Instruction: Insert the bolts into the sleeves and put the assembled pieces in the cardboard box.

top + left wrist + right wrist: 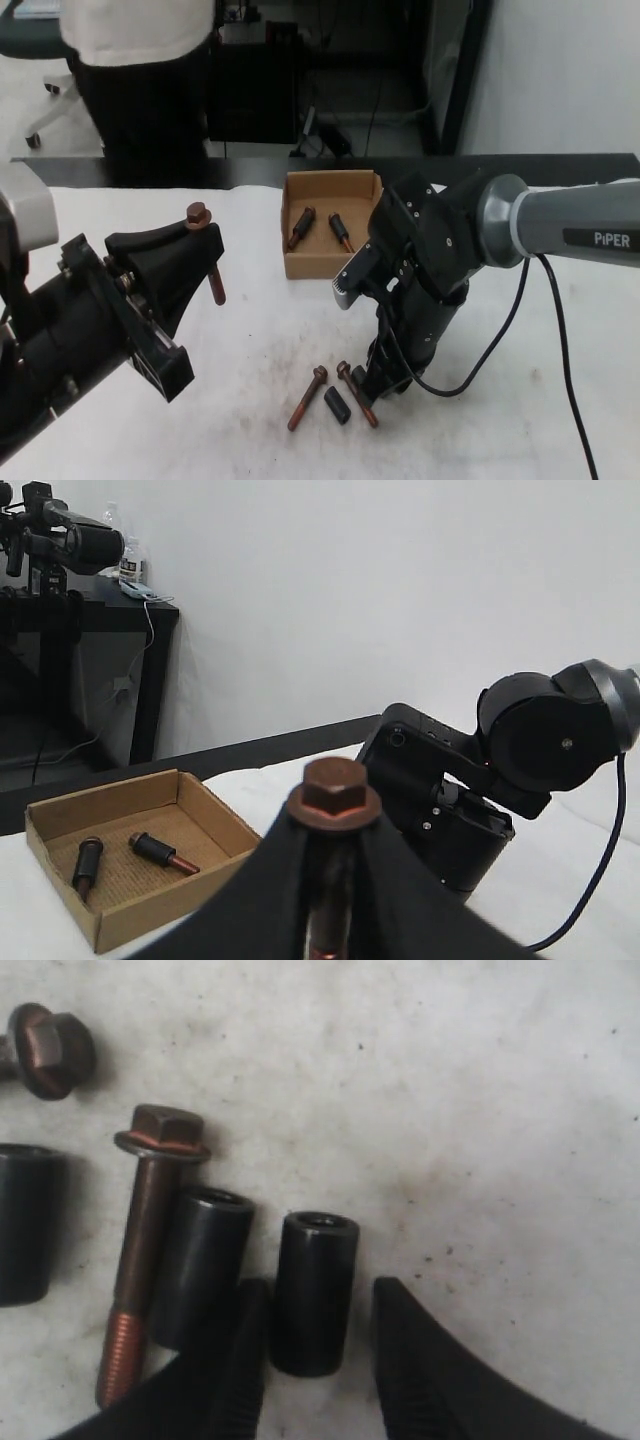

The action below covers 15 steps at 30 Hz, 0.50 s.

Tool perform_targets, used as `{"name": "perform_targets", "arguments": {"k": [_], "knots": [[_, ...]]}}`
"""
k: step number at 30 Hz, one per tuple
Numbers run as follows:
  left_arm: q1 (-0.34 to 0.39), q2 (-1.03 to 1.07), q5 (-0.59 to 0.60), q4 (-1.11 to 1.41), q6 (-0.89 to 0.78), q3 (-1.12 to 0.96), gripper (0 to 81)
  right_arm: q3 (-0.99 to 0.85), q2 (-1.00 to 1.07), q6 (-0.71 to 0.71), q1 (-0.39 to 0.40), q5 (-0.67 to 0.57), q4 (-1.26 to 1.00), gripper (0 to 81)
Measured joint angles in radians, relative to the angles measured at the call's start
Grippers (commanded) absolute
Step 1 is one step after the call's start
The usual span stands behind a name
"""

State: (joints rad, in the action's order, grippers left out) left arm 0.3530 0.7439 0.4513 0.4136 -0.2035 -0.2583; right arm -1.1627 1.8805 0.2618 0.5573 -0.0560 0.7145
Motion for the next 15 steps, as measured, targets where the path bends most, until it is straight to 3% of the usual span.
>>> {"name": "perform_targets", "arguments": {"k": [15], "knots": [[0.0, 0.0, 0.0, -0.001, 0.0, 0.0, 0.1, 0.0, 0.002, 0.0, 0.0, 0.003, -0.025, 32.7]]}}
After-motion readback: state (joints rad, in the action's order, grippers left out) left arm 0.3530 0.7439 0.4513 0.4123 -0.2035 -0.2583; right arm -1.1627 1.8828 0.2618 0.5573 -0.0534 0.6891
